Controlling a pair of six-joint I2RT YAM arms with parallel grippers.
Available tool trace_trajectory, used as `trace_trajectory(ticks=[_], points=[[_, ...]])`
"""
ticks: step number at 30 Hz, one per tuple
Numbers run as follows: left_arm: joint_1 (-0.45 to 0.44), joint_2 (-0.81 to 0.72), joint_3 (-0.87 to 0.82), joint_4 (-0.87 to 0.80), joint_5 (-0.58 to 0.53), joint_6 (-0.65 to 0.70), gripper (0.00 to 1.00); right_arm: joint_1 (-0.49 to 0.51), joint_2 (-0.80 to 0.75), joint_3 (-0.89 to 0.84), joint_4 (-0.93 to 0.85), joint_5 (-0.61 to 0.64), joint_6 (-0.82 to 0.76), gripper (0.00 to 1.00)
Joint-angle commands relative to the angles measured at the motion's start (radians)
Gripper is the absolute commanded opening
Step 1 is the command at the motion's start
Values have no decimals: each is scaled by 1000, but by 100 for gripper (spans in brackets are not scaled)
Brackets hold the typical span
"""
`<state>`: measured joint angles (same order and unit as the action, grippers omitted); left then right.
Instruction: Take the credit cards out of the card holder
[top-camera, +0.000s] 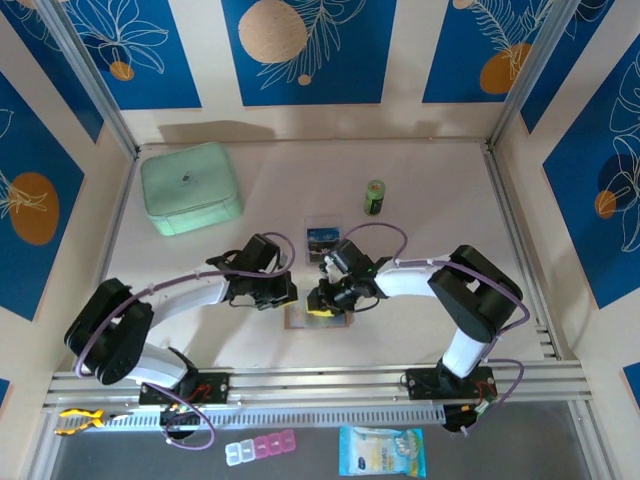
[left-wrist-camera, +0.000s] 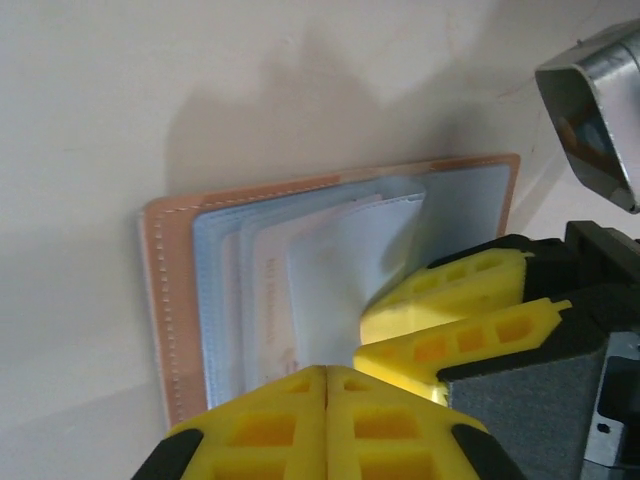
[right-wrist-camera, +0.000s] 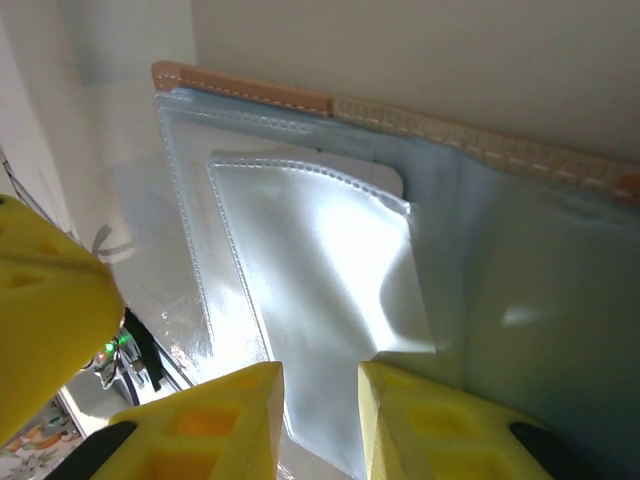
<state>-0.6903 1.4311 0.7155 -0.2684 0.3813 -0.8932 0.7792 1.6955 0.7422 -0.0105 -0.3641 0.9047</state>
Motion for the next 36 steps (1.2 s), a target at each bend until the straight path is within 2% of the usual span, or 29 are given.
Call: trace_trajectory(ticks=[1,7,16,30,36], points=[[-16,31,19,22,-6,-36,12,-13,-10,-44,31,-33,37,29],[-29,67,7,59,-3,-57,19,-36,-1,-83,106,-71,66,28],[-34,93,-11,96,6,-74,22,-54,-3,-108,152,-99,82,28],[-36,103,-10,49,-39,-75,29,-58,-10,-128,164,-95,91,28],[-38,111,-11,87,-8,-87,27,-61,-6,-147,212,-113,108,28]])
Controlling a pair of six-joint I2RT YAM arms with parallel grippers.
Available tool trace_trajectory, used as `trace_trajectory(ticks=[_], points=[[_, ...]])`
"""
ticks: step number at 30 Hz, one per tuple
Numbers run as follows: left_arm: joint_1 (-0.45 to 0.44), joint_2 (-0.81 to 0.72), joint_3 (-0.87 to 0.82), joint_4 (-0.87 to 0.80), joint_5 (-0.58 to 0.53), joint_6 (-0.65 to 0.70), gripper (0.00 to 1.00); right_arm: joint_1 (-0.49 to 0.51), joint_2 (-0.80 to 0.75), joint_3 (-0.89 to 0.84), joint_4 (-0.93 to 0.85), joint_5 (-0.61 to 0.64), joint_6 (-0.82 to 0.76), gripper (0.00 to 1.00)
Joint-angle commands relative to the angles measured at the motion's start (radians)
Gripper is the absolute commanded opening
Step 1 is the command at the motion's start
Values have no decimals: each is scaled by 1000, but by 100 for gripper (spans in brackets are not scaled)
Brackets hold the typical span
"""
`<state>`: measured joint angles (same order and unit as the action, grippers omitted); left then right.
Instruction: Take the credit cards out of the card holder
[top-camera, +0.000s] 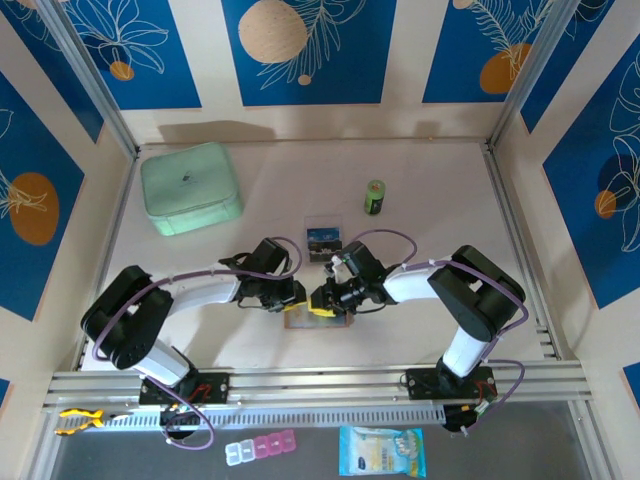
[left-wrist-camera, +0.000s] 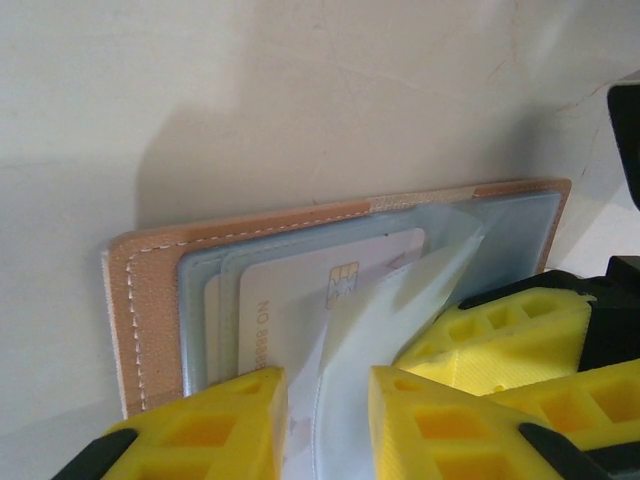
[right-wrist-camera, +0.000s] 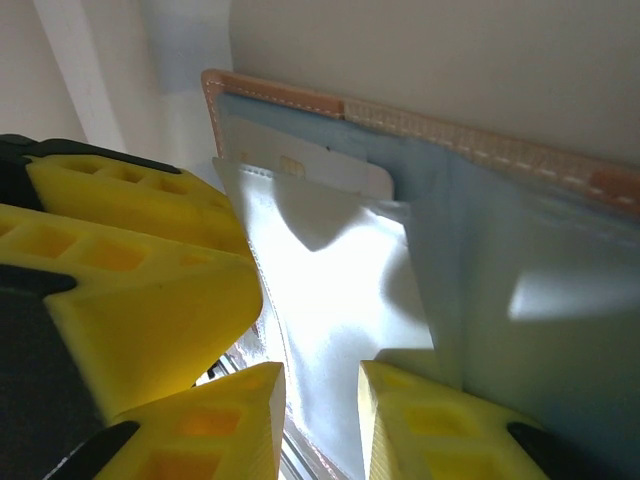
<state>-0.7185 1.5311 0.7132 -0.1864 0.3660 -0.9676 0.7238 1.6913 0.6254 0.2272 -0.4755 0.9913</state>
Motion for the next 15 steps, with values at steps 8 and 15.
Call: trace_trajectory(ticks=[8,15], points=[[-16,34,-8,71,54,-37,19,-8,-4,-38,-6,-10,29,28],[-19,19,-5,75,55,-44,16,-7,-43,-33,-18,-14,32,28]])
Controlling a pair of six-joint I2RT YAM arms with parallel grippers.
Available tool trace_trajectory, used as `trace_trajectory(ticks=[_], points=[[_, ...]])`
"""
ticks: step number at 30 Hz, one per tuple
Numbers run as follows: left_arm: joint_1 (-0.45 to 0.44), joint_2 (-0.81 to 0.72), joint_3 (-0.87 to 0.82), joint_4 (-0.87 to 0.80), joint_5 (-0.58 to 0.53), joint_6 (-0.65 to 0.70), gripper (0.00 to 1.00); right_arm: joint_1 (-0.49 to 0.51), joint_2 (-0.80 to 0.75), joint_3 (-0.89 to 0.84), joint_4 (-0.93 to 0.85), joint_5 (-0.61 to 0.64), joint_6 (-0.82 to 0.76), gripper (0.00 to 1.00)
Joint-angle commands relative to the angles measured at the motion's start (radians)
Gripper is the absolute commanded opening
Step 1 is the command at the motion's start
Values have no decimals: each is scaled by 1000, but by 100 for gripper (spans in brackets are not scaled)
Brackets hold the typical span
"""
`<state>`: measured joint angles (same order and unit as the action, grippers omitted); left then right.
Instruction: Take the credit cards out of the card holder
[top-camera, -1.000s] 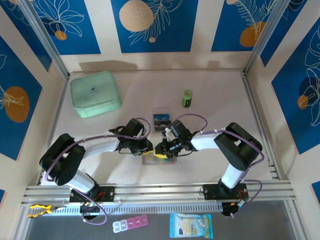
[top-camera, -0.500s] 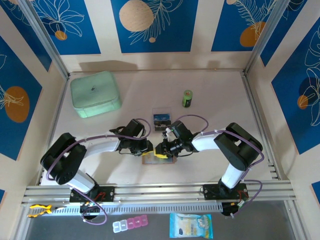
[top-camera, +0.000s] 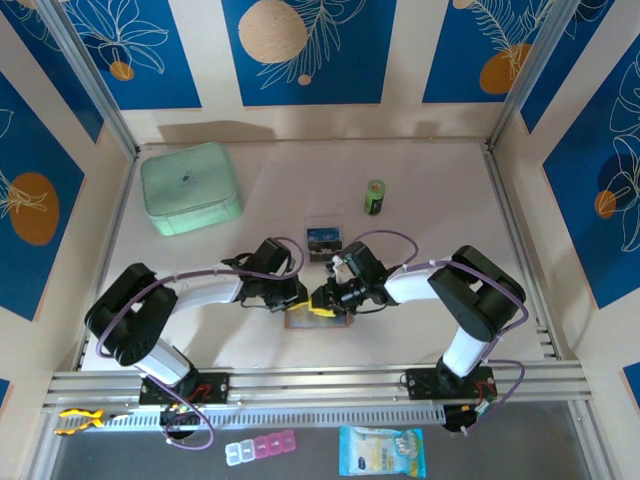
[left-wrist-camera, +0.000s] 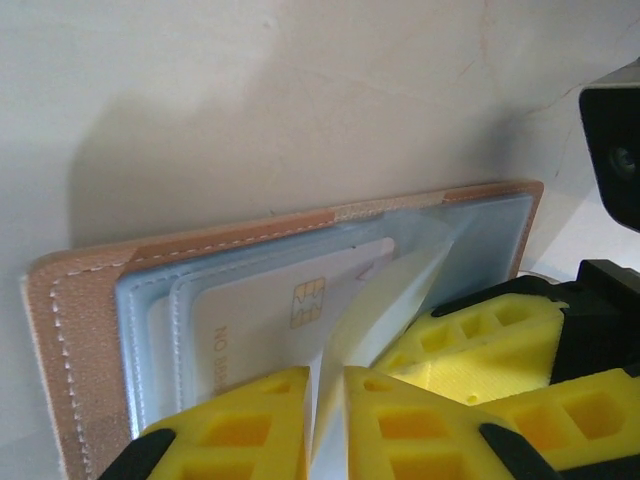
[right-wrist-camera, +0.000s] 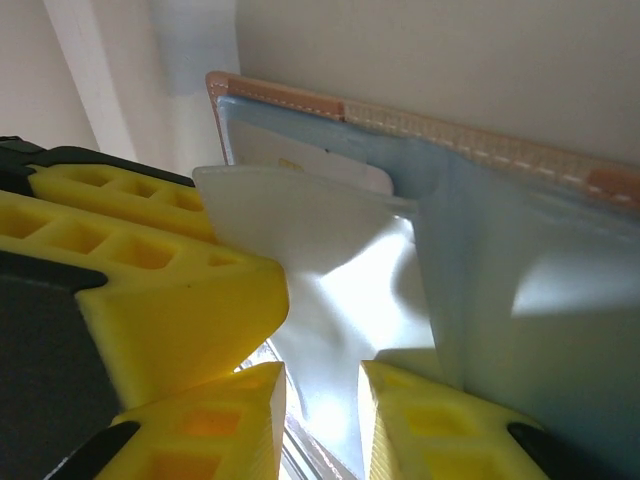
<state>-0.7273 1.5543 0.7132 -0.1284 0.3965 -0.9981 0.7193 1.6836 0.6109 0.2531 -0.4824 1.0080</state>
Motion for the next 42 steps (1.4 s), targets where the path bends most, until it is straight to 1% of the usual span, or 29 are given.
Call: trace_trajectory(ticks=[1,7,13,19,29,33,36,42], points=[[-9,-8,-3,14,25,-13,16,-3,-48,-15,-51,-6,14,28],[-12,-28,18,-11,24,-11,17,-6,-146,25,-185,43,-26,29],[-25,-51,60,-52,19,-4,22,-28,-254,43,-299,83,-57,30],[-59,-37,113,-74,15,-4,26,-78,-368,49,-409,115,-94,31],[-116,63,211,-66,21,1,32,-189,-545,22,-532,119,-135,33],[-132,115,256,-59,27,5,37,-220,-584,7,-557,112,-138,34],[-136,147,272,-48,36,6,38,-228,-593,2,-573,108,-144,34],[-133,148,259,-46,25,15,42,-227,-582,-8,-563,100,-134,34]])
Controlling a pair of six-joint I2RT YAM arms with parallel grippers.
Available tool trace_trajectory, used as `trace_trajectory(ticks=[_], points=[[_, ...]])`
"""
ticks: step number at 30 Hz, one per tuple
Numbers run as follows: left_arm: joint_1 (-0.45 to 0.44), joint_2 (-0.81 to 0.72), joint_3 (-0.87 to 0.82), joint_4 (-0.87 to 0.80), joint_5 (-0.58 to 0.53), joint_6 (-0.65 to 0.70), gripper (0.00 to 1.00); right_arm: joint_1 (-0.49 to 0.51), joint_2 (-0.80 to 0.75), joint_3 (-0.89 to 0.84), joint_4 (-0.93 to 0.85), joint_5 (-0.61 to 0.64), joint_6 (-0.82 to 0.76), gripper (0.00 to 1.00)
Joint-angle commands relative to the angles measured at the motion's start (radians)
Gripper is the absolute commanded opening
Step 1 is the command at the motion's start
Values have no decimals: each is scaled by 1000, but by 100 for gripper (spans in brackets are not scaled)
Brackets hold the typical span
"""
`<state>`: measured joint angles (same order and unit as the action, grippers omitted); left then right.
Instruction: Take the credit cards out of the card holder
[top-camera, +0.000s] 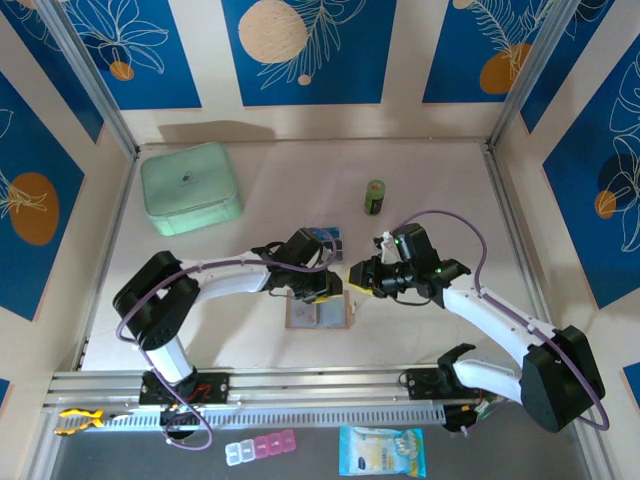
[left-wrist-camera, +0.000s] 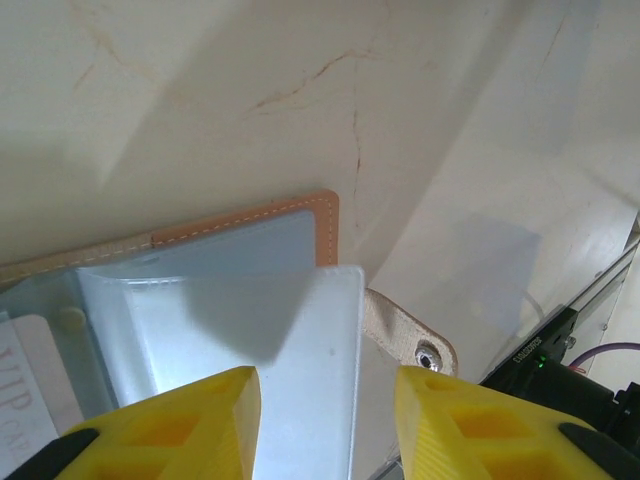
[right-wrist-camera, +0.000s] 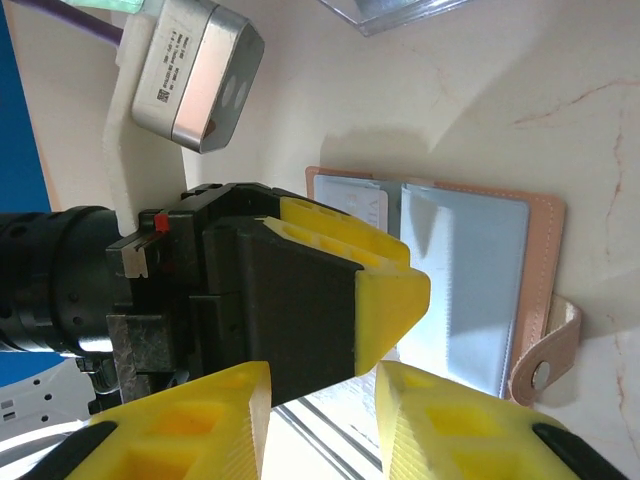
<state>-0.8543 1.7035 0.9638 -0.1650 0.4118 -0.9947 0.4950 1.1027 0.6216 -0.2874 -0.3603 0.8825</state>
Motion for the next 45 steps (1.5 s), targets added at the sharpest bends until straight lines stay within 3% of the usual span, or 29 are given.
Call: trace_trajectory(ticks=[1,13,22,29,39,45], points=[[-5,-5,5,-10,9,14,42,-3,2,-18,-19,-23,-7,35],[58,-122,-76,-41,-24,36,42,67,131,17,46,-29,9,33],[144,-220,-197,-64,-22,59,28,175,315,112,89,-11,15,23],[184,-237,-261,-42,1,70,16,199,453,154,116,0,10,15],[196,-234,-286,-35,0,77,11,202,579,133,79,78,-38,12],[195,-232,-280,-64,-19,95,9,214,553,159,50,92,-51,12]])
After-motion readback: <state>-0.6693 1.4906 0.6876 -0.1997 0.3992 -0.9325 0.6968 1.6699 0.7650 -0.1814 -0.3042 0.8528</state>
